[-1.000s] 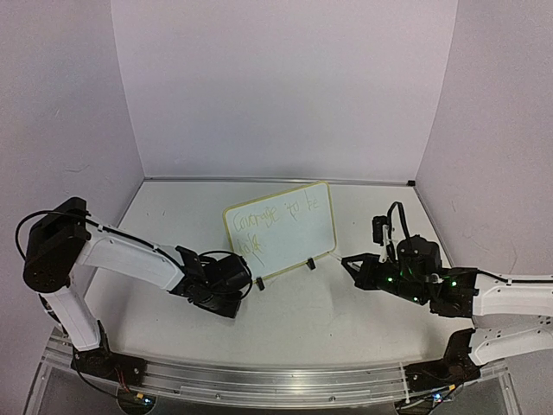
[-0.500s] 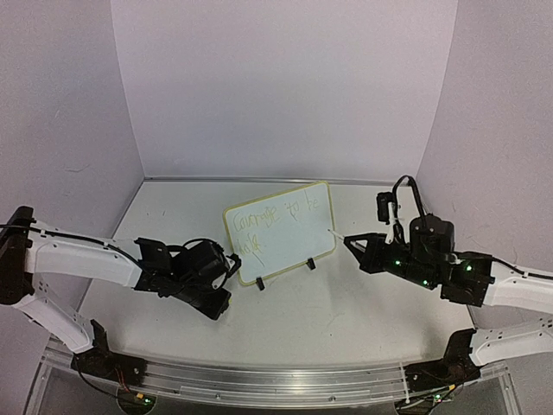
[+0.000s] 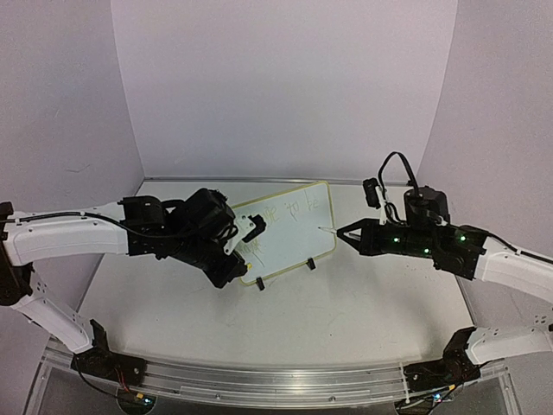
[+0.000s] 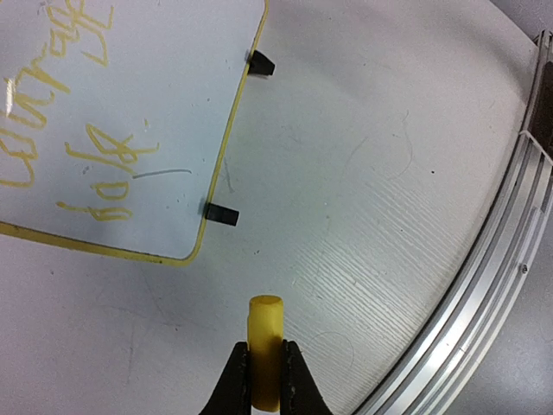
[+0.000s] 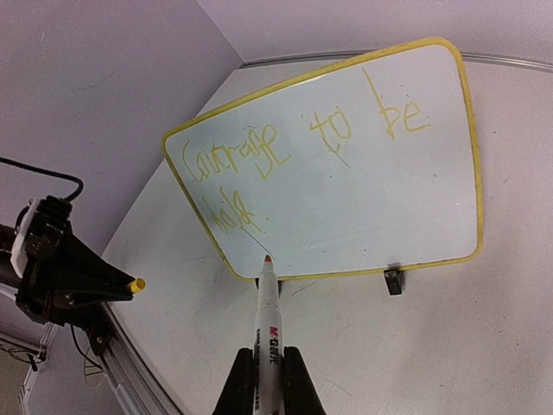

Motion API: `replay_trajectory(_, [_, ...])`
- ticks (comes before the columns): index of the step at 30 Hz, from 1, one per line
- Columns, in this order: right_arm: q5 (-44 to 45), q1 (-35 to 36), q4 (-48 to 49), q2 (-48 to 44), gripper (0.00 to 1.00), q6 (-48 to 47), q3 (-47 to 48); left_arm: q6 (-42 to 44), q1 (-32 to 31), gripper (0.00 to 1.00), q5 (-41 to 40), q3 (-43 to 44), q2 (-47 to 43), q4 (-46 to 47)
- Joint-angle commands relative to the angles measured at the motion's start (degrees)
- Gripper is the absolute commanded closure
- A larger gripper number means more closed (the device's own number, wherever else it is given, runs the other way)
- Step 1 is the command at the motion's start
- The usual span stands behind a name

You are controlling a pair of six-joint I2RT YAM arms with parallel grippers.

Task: Write a sentence on the whiteboard
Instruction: Insert the whiteboard marker without the cap into the pen cap.

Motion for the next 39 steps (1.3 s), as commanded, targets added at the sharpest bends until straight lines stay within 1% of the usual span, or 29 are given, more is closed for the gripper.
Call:
replay_trajectory(1, [-10.86,-0.45,-0.02,3.08,1.0,-1.28,5.04,11.41,2.92,1.0,0.84,4.95,1.63,-2.32])
replay_trajectory(4, [-17.79,-0.42,-0.47,5.97,1.0,-1.4,7.03,16.19,3.49,1.0,2.25,4.58,1.78,0.27])
replay_trajectory(7, [-23.31,-0.41,-2.27,9.13,1.0,-1.51,8.75,18.53,3.51,1.0,5.0,2.68,0.18,3.89])
replay_trajectory(12, [-30.15,-0.29,-2.52,13.32,1.0,-0.88,11.07,19.94,3.44,1.0,10.29,-2.73,-2.63,10.15])
replay_trajectory(16, [-35.46,-0.19,-2.18,16.41,1.0,-0.79,13.02,20.0,3.36,1.0,13.52,-3.82,-1.93,11.41])
replay_trajectory(21, [-39.43,-0.19,-2.28,18.91,1.0,-0.24,13.16,19.22,3.25,1.0,16.2,-5.58,-2.66,13.31])
replay_trajectory(25, [-41.78,-0.19,-2.26,19.44,1.0,-0.4,12.65,19.25,3.24,1.0,16.52,-6.22,-3.04,13.63])
replay_trajectory(39, [-44.98,-0.24,-2.04,22.05,1.0,-1.32,12.37,19.01,3.16,1.0,20.08,-7.03,-4.51,15.26])
